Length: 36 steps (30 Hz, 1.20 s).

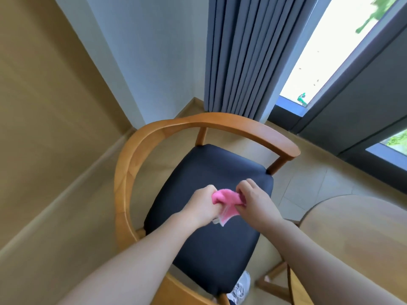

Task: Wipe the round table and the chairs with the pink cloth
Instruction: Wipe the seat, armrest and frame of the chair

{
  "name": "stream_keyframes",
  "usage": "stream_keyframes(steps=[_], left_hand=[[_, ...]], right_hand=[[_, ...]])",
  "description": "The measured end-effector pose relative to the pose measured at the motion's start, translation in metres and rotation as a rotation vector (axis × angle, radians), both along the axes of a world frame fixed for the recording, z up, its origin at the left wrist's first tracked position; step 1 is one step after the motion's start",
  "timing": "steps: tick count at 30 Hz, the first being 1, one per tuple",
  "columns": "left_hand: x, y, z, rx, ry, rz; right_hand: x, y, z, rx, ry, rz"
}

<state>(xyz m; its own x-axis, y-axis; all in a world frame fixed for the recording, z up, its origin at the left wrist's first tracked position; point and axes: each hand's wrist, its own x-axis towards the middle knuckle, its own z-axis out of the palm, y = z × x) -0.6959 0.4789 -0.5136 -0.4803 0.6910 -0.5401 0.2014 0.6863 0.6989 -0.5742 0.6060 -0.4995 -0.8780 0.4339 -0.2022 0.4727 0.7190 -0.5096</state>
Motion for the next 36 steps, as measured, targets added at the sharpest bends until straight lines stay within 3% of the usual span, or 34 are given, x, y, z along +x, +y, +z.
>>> stream_keyframes(steps=[3, 10, 14, 16, 20, 22, 27, 36], left_hand=[[-0.006, -0.005, 0.005, 0.068, -0.066, 0.097], [-0.012, -0.027, 0.029, 0.24, -0.321, -0.008], [-0.013, -0.027, 0.02, 0.204, -0.331, -0.055], [-0.015, -0.025, 0.013, 0.133, -0.217, -0.118], [-0.023, -0.023, -0.008, -0.059, 0.309, -0.182], [-0.025, -0.026, -0.02, -0.094, 0.446, -0.22], [-0.023, -0.033, -0.064, -0.159, 0.607, -0.29], [-0.008, -0.004, -0.129, 0.04, 0.695, -0.285]], right_hand=[[-0.009, -0.021, 0.002, 0.067, -0.052, 0.091], [-0.008, -0.042, 0.0, -0.028, -0.099, 0.071], [-0.014, -0.033, -0.015, -0.024, 0.012, -0.166], [-0.017, -0.021, -0.026, -0.049, 0.027, -0.222], [-0.017, 0.018, -0.045, -0.019, 0.045, -0.277], [-0.013, 0.042, -0.05, 0.039, 0.052, -0.259], [0.003, 0.126, -0.055, 0.6, -0.049, 0.253], [-0.015, 0.217, -0.066, 0.985, -0.363, 0.912]])
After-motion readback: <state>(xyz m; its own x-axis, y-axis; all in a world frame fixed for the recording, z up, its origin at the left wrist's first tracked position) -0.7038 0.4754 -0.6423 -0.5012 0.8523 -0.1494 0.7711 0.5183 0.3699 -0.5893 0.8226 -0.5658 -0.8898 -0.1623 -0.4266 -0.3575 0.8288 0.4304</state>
